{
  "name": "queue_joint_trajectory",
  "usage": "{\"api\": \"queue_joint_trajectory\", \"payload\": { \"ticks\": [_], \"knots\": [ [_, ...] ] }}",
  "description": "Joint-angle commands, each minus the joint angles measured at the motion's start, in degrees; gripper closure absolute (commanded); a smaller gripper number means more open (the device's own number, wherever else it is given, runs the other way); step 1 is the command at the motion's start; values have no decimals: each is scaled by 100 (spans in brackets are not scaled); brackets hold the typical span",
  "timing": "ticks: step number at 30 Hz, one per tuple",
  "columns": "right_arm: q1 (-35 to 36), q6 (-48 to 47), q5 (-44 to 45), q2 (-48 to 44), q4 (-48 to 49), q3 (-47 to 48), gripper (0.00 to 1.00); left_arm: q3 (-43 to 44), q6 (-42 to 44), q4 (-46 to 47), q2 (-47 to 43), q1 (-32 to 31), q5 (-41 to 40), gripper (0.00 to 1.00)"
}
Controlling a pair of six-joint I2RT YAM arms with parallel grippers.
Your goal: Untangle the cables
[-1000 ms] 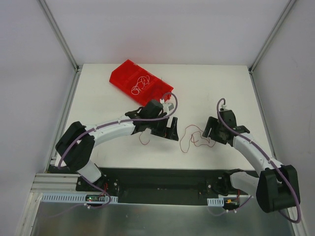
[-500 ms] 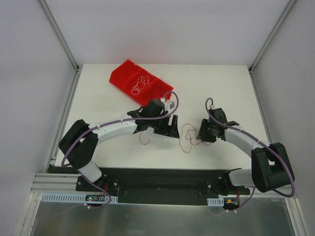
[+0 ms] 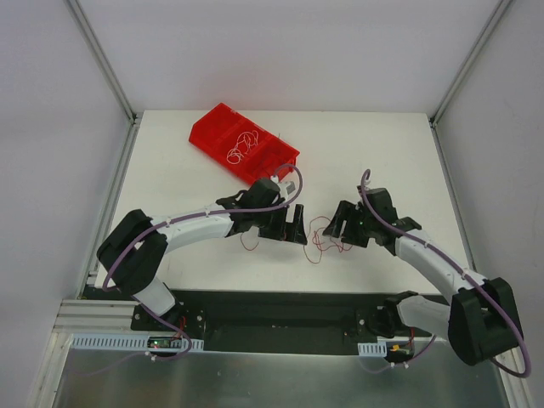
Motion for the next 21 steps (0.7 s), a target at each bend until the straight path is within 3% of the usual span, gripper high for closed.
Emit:
{"api": "queue_joint_trajectory", "payload": {
  "ticks": [1, 7, 13, 21],
  "knots": [
    [-200, -392, 329, -453, -453, 333, 27, 190, -565, 138, 71, -46, 207, 6],
    [-832, -559, -135, -472, -523, 535, 30, 471, -970, 217, 308, -116, 164, 1],
    [-1202, -279, 829, -831, -646, 229, 32, 1024, -1691, -89, 862, -344, -424, 1],
    [-1255, -198, 1023, -842, -110, -501, 59, 1623, -1736, -600, 1530, -608, -978, 1]
  ]
}}
